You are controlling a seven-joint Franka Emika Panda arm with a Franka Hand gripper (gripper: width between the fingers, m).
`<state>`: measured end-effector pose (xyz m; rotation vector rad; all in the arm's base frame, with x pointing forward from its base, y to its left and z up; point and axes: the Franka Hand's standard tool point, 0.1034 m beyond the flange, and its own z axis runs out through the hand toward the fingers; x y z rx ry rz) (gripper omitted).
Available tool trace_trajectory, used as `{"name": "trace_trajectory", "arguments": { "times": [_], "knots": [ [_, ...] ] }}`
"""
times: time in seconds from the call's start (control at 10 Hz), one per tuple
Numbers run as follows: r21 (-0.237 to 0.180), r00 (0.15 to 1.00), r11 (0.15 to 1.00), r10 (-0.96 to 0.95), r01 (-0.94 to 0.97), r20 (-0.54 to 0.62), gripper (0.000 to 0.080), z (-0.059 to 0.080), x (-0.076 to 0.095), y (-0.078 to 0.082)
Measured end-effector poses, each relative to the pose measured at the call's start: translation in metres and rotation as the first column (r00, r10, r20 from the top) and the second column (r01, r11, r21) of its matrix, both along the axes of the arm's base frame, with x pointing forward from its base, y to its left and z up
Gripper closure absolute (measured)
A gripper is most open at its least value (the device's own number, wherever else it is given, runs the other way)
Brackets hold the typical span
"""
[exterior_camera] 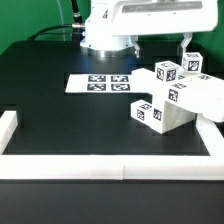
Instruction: Assemble chair
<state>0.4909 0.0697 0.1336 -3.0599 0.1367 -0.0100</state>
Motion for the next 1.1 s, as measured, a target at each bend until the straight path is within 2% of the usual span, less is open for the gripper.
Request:
{"name": "trace_trajectory", "arguments": {
  "times": [0.2,0.4,0.7,0.8,0.9,1.1],
  "knots": [
    [0.014,1.0,1.0,-0.015,0.015,-0.001,0.015,0.014,0.001,0.004],
    [0.021,0.999,0.999,-0.05,0.049,0.009,0.015,0.021,0.007,0.021],
    [0.016,0.996,0.996,-0.088,0.088,0.019,0.015,0.017,0.032,0.054],
    [0.014,0.996,0.997,-0.081,0.081,0.029,0.015,0.014,0.042,0.061],
    [0.008,0.997,0.998,-0.069,0.069,0.043,0.015,0.007,0.048,0.059],
    [0.008,0.997,0.998,-0.07,0.07,0.04,0.015,0.007,0.046,0.059]
  ]
}}
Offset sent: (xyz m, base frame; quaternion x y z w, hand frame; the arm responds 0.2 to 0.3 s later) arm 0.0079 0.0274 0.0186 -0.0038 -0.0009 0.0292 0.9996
